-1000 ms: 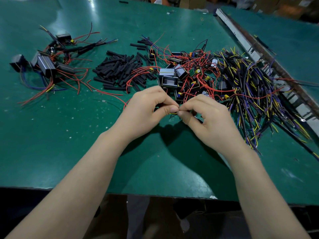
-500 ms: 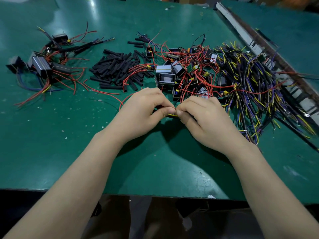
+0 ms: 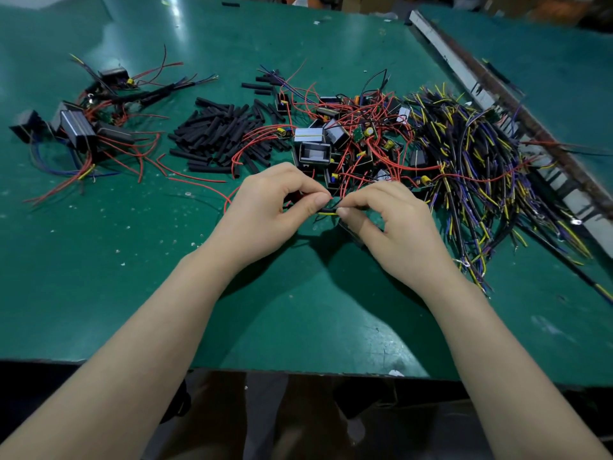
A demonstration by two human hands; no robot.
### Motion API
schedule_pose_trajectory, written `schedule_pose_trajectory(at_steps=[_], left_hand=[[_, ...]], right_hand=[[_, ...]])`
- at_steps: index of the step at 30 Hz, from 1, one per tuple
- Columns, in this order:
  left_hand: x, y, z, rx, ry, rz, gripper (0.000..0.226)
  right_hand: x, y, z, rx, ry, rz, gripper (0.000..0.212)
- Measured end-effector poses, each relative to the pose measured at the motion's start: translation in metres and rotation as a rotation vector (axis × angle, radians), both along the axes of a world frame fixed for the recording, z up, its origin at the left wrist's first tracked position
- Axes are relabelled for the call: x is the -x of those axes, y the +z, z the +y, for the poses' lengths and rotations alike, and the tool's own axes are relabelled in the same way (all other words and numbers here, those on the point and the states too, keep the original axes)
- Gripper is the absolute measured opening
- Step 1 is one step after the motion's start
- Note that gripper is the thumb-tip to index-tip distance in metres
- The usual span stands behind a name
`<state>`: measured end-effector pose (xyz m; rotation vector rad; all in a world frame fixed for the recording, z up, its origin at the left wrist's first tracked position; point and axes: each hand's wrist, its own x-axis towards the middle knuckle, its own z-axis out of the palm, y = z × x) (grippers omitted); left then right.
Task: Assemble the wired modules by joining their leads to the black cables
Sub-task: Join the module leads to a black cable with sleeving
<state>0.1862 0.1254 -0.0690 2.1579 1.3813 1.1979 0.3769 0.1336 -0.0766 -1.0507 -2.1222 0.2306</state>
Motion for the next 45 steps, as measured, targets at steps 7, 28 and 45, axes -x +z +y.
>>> schedule_pose_trajectory(at_steps=[7,28,45], left_hand=[[-0.0028,-0.0022,0.0000,-0.026,-0.004,0.011,0.011],[-0.0042,-0.0014,-0.0012,-0.066,0.027,-0.061,0.012],[-0.0101,-0.0030,-0.0013,-0.250,-0.037,0.094,0.016]], right_hand=[[0.0068,0.0008,-0.0035,-0.013,-0.047,0.087,0.012],[0.0037,0.0034,-0.0034,0.083,-0.022,0.201,0.012],[0.0029,0.0002,-0.0011,0.023,-0.040,0.176,0.013]])
